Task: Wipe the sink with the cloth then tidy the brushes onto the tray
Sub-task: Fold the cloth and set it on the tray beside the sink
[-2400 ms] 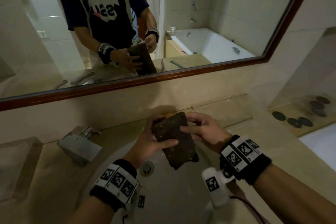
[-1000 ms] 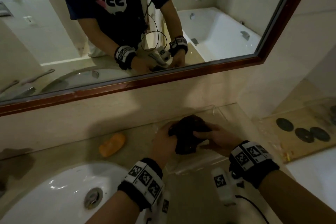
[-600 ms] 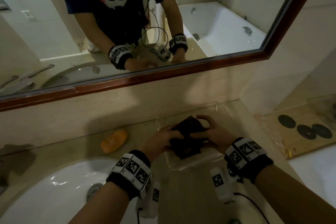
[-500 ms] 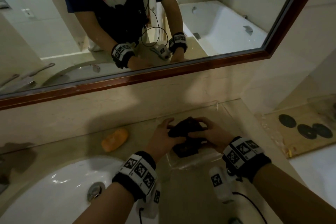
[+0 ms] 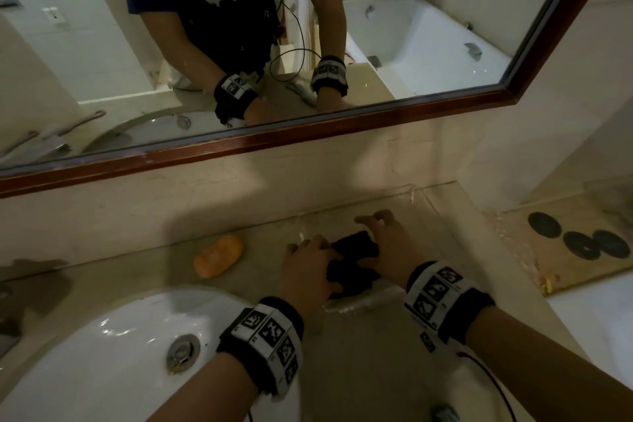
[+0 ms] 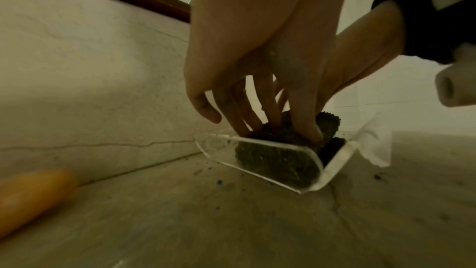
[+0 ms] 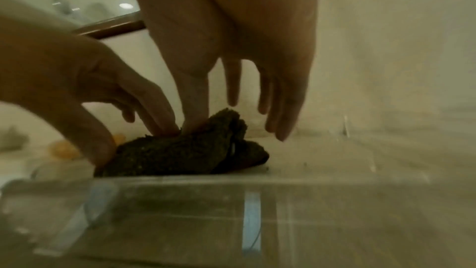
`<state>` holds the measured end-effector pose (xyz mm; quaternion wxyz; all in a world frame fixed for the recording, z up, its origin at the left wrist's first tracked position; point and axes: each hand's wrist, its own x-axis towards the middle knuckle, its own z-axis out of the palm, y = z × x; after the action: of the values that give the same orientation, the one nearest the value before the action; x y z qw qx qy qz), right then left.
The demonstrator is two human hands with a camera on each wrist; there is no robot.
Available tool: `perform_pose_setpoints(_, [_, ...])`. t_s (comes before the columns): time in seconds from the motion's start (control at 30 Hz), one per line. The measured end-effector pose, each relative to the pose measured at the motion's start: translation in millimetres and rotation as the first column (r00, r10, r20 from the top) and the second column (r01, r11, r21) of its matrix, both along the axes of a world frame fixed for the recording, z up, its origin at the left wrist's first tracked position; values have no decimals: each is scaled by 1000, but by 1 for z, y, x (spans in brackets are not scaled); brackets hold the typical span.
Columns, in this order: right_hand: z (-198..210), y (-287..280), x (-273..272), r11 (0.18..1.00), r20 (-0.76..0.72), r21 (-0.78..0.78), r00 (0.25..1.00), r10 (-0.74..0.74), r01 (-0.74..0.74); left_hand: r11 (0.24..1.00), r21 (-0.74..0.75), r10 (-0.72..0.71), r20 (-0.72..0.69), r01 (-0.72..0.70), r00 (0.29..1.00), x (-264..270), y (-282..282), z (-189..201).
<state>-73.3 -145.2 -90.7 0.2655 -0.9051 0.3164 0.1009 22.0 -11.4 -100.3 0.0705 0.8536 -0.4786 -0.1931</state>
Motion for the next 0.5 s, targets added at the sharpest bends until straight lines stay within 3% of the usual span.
perform_pose_setpoints(0.07, [2,3,5,983,-33,-15,982,184,-185,1000,11,28,-43,-27,999,3,-2,3])
perform_pose_setpoints(0.13, [4,4,8,966,-84,43,963,257,-254,999,25,42,-53,-41,998,4,-6,4])
perform_pose_setpoints(0.23, [2,1,11,964,-81,51,961,265,-261,998,39,57,-40,-55,998,3,-8,-4])
perform_pose_setpoints(0.4, [-6,8,13,952,-124,-90,952,281,-293,995,19,103,-18,-102,995,-4,-9,-14])
perform_pose_setpoints(0.5, [-2,13,12,944,-159,-124,946,284,-304,998,40,55,34,-56,998,-7,-7,-6])
